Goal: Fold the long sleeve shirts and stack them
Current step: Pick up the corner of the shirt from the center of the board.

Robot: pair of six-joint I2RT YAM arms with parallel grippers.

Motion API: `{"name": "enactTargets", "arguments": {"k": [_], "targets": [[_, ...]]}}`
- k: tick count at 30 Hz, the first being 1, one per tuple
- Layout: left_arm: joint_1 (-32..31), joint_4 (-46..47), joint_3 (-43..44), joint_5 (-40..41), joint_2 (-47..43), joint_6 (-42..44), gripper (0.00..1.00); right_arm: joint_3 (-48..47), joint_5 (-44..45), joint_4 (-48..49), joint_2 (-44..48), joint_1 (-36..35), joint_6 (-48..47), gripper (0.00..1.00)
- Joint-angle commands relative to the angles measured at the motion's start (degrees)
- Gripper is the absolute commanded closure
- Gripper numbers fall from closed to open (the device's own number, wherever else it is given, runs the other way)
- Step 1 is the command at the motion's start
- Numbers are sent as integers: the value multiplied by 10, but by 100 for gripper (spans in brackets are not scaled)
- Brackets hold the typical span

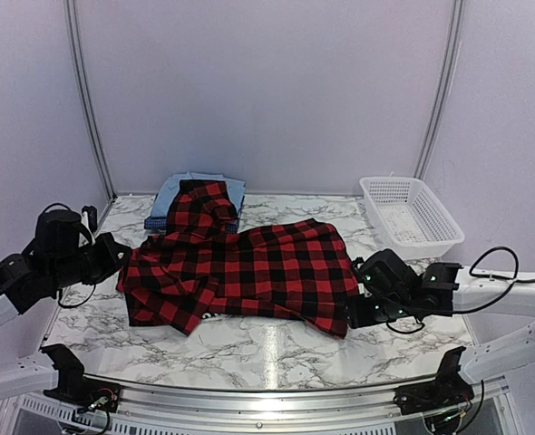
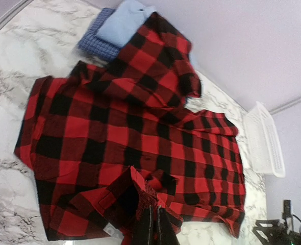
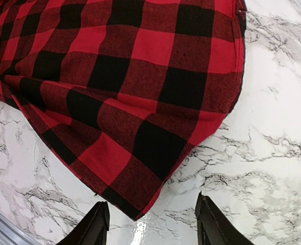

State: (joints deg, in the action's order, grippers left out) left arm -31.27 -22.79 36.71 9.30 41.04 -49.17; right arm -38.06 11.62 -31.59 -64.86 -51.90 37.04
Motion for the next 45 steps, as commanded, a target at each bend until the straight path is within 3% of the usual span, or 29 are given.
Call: {"name": "enactTargets", "arguments": {"k": [1, 16, 22, 27, 29, 34, 45], "targets": [[1, -68, 69, -121, -12, 98, 100, 32, 1, -11, 18, -12, 43, 48], [-27, -105, 133, -350, -27, 133, 100, 89, -44, 116, -16, -34, 118, 49], [-68, -124, 145, -406, -22, 124, 100, 89, -30, 125, -62, -36, 127, 64], [-126, -151, 155, -423, -3, 128, 100, 81, -7, 87, -60, -36, 124, 93], [-145, -169, 161, -432, 4, 130, 100, 71, 10, 50, -44, -36, 116, 100], [-188, -217, 185, -483, 13, 131, 100, 58, 38, -33, -23, -31, 102, 100], [-221, -331, 256, -523, -5, 130, 100, 77, 11, -67, 27, -9, 102, 100]]}}
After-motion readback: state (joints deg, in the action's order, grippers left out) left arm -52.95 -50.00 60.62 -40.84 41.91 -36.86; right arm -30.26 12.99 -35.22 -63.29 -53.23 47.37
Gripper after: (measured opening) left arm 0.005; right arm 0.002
